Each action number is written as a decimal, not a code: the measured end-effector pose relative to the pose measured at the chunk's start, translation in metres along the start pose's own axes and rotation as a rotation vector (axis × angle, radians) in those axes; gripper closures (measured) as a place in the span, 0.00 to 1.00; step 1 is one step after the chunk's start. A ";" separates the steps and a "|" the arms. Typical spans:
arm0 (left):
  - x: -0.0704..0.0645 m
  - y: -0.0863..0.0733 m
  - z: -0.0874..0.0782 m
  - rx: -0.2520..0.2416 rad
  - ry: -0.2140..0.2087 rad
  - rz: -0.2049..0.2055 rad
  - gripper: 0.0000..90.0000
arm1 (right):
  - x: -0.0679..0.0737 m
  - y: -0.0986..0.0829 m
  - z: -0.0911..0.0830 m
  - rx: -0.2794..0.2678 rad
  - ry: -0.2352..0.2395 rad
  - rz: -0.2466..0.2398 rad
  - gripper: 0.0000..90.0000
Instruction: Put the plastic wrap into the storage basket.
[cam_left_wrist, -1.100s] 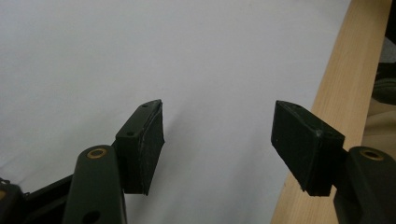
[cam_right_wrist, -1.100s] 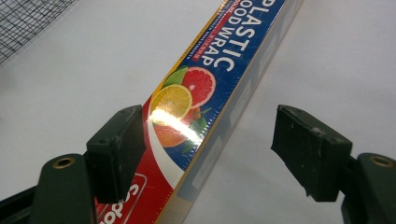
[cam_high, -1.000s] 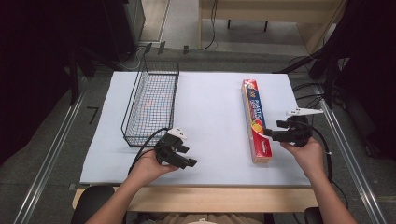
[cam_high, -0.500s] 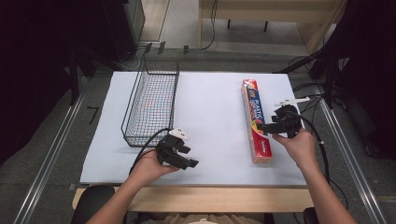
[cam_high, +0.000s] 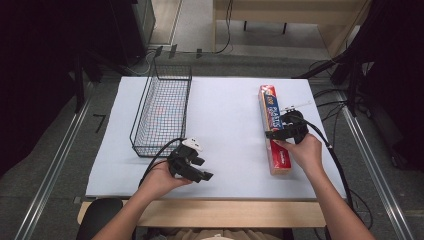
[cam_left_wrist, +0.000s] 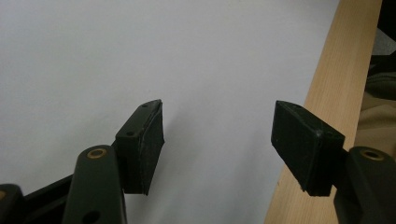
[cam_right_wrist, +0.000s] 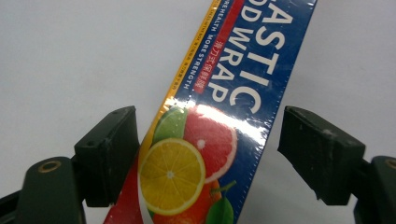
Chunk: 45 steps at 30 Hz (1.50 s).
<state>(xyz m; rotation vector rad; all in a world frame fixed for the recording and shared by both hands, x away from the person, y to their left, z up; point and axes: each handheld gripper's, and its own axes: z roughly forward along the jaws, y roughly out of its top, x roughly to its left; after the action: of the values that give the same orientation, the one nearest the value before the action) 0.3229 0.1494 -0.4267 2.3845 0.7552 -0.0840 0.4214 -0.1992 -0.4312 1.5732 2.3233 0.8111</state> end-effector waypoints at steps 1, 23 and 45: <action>0.000 0.000 0.000 0.003 -0.001 0.001 0.39 | 0.000 0.001 0.002 0.005 -0.003 0.000 0.24; 0.001 0.000 0.006 0.026 -0.011 -0.003 0.38 | 0.000 0.009 0.036 0.147 -0.030 0.046 0.24; -0.001 -0.001 0.002 0.015 -0.013 0.009 0.38 | -0.009 0.016 0.019 0.150 -0.079 0.044 0.46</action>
<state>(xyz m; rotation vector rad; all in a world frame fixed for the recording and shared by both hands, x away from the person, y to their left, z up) 0.3220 0.1485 -0.4285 2.3994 0.7399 -0.1012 0.4468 -0.1966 -0.4391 1.6891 2.3494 0.5843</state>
